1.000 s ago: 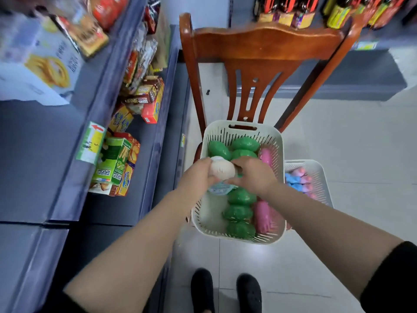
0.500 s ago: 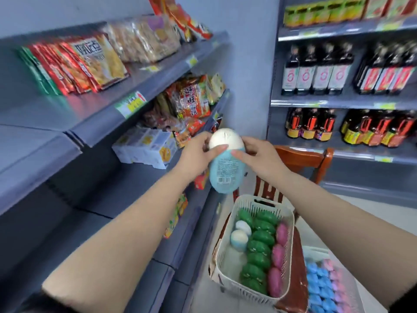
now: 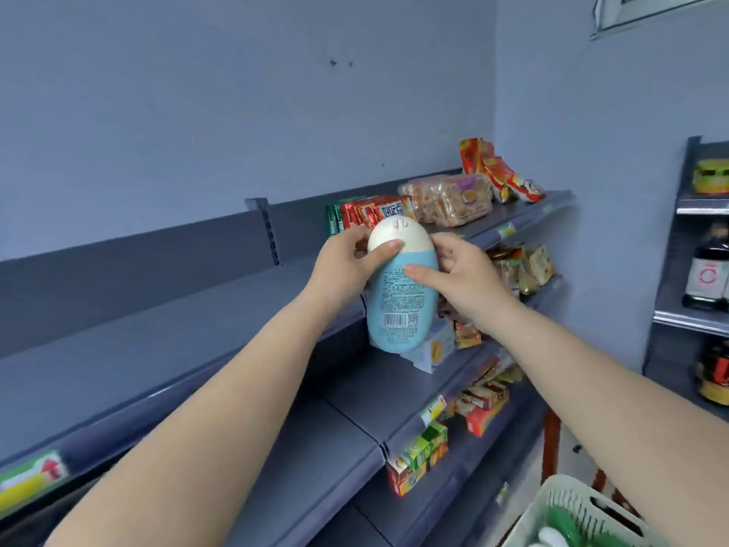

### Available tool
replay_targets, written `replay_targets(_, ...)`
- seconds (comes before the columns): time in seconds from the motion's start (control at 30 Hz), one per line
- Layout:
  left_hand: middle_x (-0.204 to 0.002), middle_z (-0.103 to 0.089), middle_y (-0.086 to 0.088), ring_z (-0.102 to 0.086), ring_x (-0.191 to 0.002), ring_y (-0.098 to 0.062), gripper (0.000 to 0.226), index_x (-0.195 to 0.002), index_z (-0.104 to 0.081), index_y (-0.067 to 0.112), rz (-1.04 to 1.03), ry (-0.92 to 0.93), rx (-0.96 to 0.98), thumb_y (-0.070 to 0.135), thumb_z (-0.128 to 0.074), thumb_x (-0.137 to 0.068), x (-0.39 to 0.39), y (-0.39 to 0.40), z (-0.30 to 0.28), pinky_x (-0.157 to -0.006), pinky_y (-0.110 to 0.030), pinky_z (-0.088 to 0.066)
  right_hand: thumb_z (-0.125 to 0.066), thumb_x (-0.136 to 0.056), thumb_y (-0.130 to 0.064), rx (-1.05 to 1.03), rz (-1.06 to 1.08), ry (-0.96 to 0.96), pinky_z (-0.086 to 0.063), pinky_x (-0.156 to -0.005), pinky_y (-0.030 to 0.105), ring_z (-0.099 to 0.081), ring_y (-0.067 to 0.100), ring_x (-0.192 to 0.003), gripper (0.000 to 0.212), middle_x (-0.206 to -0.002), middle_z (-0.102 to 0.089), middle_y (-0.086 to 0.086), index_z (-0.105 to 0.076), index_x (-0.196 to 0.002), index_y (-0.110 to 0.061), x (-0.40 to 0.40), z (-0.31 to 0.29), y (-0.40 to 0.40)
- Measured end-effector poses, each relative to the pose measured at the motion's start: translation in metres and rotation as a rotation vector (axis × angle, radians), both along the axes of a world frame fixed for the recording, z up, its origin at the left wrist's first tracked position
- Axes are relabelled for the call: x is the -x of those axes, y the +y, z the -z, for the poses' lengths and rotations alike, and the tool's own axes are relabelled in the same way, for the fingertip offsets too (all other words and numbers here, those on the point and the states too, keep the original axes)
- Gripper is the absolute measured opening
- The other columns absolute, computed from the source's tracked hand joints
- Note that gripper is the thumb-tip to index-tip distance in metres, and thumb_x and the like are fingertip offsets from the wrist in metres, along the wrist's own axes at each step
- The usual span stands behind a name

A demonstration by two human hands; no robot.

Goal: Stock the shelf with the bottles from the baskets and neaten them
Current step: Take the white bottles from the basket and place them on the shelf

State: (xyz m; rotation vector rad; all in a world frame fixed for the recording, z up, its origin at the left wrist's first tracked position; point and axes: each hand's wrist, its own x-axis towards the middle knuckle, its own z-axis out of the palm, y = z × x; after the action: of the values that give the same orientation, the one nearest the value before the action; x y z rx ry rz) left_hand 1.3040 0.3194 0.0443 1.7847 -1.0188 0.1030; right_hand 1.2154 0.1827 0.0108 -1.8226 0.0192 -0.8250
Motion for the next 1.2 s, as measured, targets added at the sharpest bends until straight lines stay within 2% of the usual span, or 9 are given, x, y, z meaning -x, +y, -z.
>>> replay_targets(0.27, -0.104, -0.065, 0.003, -0.064, -0.092, -0.011, 0.046, -0.125, -0.048, 0.013, -0.209, -0.017, 0.193, 0.016, -0.069, -0.083, -0.022, 0.129, -0.020, -0.078, -0.027, -0.055, -0.076, -0.074, -0.012, -0.124, -0.174, -0.127, -0.053, -0.087, 0.043, -0.066, 0.020, -0.094, 0.033, -0.101, -0.069, 0.004, -0.062, -0.104, -0.014, -0.066, -0.041, 0.107)
replay_targets(0.37, -0.113, -0.058, 0.010, -0.058, -0.099, -0.004, 0.051, -0.125, -0.049, 0.018, -0.351, -0.201, 0.108, 0.015, -0.072, -0.080, -0.024, 0.179, -0.012, -0.085, -0.026, -0.052, -0.075, -0.076, -0.009, -0.169, -0.202, -0.152, -0.053, -0.084, 0.039, -0.066, 0.021, -0.093, 0.023, -0.097, -0.069, 0.003, -0.062, -0.092, -0.019, -0.091, -0.054, 0.156)
replay_targets(0.47, -0.136, -0.044, 0.007, -0.044, -0.122, -0.008, 0.075, -0.141, -0.037, 0.018, -0.509, -0.334, -0.025, 0.031, -0.074, -0.077, -0.028, 0.221, -0.007, -0.101, -0.025, -0.041, -0.077, -0.074, -0.012, -0.249, -0.254, -0.150, -0.055, -0.084, 0.041, -0.067, 0.022, -0.093, 0.022, -0.097, -0.070, 0.005, -0.063, -0.091, -0.018, -0.114, -0.063, 0.211)
replay_targets(0.6, -0.135, -0.043, 0.003, -0.044, -0.116, -0.019, 0.093, -0.139, -0.032, 0.016, -0.827, -0.465, -0.175, 0.053, -0.075, -0.065, -0.036, 0.269, -0.012, -0.086, -0.028, -0.043, -0.078, -0.074, -0.017, -0.338, -0.327, -0.093, -0.057, -0.078, 0.042, -0.069, 0.023, -0.088, 0.023, -0.096, -0.070, 0.007, -0.063, -0.093, -0.013, -0.136, -0.068, 0.287)
replay_targets(0.7, -0.128, -0.047, 0.002, -0.048, -0.110, -0.021, 0.090, -0.136, -0.035, 0.015, -0.940, -0.418, -0.192, 0.053, -0.075, -0.065, -0.046, 0.311, -0.019, -0.081, -0.029, -0.043, -0.074, -0.078, -0.014, -0.360, -0.423, -0.062, -0.056, -0.081, 0.046, -0.069, 0.022, -0.089, 0.014, -0.096, -0.071, 0.007, -0.064, -0.087, -0.016, -0.145, -0.071, 0.334)
replay_targets(0.83, -0.098, -0.063, 0.006, -0.060, -0.092, -0.013, 0.054, -0.104, -0.055, 0.022, -0.790, -0.207, 0.009, 0.046, -0.073, -0.060, -0.055, 0.374, -0.023, -0.074, -0.032, -0.052, -0.062, -0.089, -0.009, -0.385, -0.609, -0.031, -0.059, -0.075, 0.035, -0.067, 0.017, -0.092, 0.017, -0.105, -0.069, 0.010, -0.065, -0.105, -0.005, -0.153, -0.074, 0.377)
replay_targets(1.0, -0.099, -0.070, 0.006, -0.067, -0.088, -0.010, 0.051, -0.112, -0.063, 0.028, -0.607, 0.041, 0.260, 0.034, -0.067, -0.061, -0.061, 0.443, -0.020, -0.067, -0.026, -0.054, -0.058, -0.090, -0.004, -0.266, -0.807, -0.022, -0.058, -0.074, 0.026, -0.066, 0.008, -0.095, 0.028, -0.108, -0.067, 0.001, -0.063, -0.113, -0.019, -0.165, -0.069, 0.427)
replay_targets(1.07, -0.103, -0.071, 0.002, -0.068, -0.088, -0.010, 0.045, -0.111, -0.065, 0.027, -0.522, 0.106, 0.315, 0.029, -0.065, -0.066, -0.061, 0.466, -0.017, -0.068, -0.025, -0.054, -0.066, -0.085, -0.019, -0.211, -0.803, 0.026, -0.058, -0.074, 0.030, -0.066, 0.011, -0.098, 0.032, -0.111, -0.067, 0.001, -0.063, -0.117, -0.020, -0.170, -0.065, 0.447)
replay_targets(1.2, -0.103, -0.071, -0.003, -0.067, -0.099, -0.025, 0.037, -0.107, -0.067, 0.023, -0.454, 0.162, 0.353, 0.028, -0.062, -0.071, -0.067, 0.506, -0.012, -0.084, -0.041, -0.054, -0.065, -0.055, -0.064, -0.109, -0.762, 0.294, -0.057, -0.080, 0.039, -0.068, 0.024, -0.093, 0.073, -0.109, -0.069, 0.005, -0.065, -0.111, -0.016, -0.180, -0.057, 0.486)
